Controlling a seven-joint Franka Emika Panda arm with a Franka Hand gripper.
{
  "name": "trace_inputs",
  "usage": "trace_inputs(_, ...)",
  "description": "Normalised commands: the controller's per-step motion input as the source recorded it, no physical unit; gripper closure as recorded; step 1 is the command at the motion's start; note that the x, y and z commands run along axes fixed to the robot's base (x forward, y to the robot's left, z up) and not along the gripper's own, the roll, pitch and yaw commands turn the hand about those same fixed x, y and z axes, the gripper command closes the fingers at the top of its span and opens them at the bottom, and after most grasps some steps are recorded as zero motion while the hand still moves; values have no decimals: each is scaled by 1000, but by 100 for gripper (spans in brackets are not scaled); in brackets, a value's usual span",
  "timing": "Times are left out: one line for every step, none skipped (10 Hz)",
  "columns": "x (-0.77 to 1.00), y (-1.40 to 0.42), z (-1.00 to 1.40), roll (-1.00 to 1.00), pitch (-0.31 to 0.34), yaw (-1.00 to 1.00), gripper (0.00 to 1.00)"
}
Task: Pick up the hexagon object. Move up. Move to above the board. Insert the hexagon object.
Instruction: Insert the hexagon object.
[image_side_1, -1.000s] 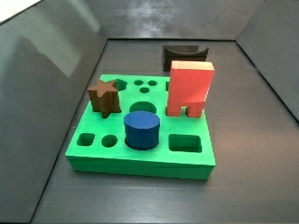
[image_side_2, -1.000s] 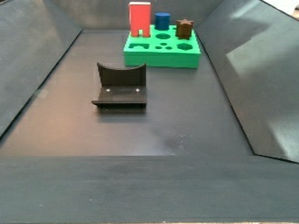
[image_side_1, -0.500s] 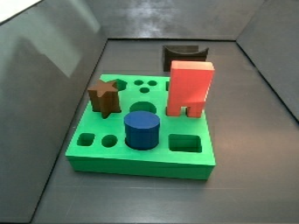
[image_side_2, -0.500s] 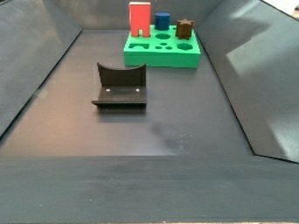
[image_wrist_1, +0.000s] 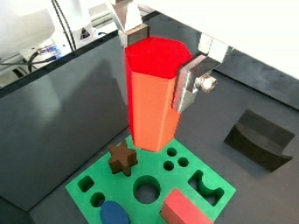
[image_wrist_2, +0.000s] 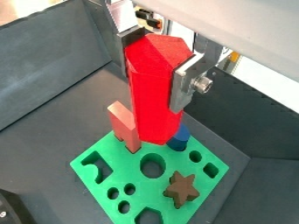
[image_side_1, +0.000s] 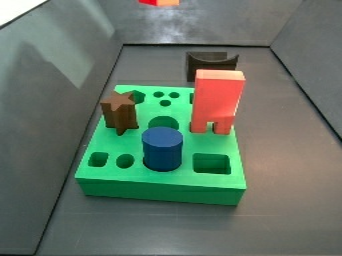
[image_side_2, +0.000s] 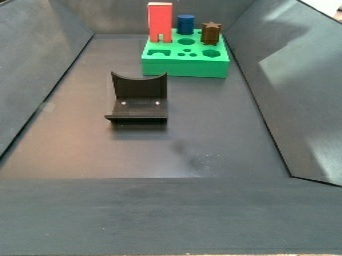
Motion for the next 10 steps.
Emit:
trace_inputs(0, 31, -200, 0, -7, 0, 100)
trace_inputs(0, 134, -449, 0, -1, 0, 100)
trace_inputs(0, 143, -523, 39, 0, 0, 100)
trace_inputs(0, 143, -614, 107, 0, -23, 100)
trace_inputs(0, 151, -606, 140, 0, -54, 100)
trace_inputs(-77, 214, -574, 123, 0, -120, 100)
trace_inputs(-86, 251, -469, 66, 0, -74, 100)
trace_inputs(-180, 271, -449, 77, 0, 0, 100)
trace_inputs(-234, 246, -406, 61, 0, 0, 100)
trace_inputs(-220, 257, -354, 33, 0, -6, 100)
